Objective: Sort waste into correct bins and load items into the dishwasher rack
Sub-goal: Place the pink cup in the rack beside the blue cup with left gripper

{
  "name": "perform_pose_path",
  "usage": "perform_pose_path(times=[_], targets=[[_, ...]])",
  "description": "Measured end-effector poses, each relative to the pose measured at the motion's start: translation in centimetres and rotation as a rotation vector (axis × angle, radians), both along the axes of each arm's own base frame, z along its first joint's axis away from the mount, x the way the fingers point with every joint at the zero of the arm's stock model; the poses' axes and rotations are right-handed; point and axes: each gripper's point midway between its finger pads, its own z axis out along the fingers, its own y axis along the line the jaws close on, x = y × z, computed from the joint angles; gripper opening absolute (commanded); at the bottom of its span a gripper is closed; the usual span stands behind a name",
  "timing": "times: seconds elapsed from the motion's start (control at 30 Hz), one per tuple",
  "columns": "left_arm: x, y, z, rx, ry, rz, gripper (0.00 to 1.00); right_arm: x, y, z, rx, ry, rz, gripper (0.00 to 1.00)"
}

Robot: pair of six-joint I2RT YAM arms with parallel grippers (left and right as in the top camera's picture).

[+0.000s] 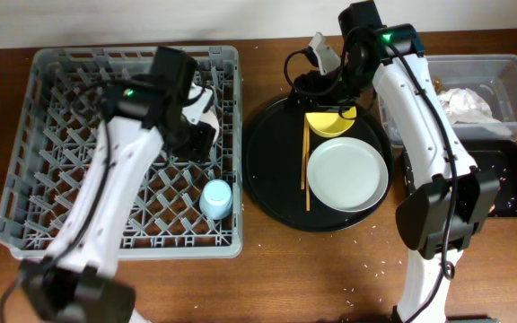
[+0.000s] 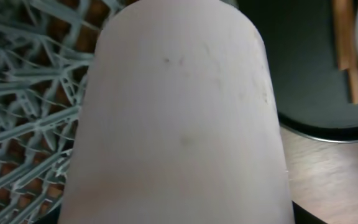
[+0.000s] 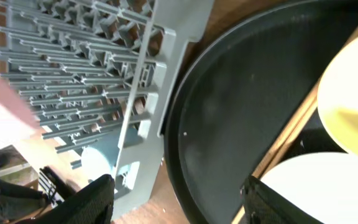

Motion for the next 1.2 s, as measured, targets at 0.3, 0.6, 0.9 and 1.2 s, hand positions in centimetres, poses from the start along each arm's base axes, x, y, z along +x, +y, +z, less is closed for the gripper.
perform_pose_path(times=[0.3, 0.6, 0.9, 1.2], targets=[[2.3, -0.9, -6.3, 0.033, 0.108, -0.005, 0.44, -0.1, -0.5, -0.3, -0.031, 0.006, -0.007, 0.67], [1.8, -1.0, -8.1, 0.052, 0.171, -0.010, 0.86, -0.1, -0.5, -0.3, -0.031, 0.006, -0.008, 0.67], [2.2, -1.1, -7.9, 0.045, 0.158, -0.010, 0.87, -0.1, -0.6, -0.4, -0.037, 0.005, -0.009, 0.66], [8.4, -11.7, 4.7, -0.390, -0.178, -0.098, 0.85, 0.5, -15.1, 5.8, -0.183, -0.054, -0.538, 0.84]])
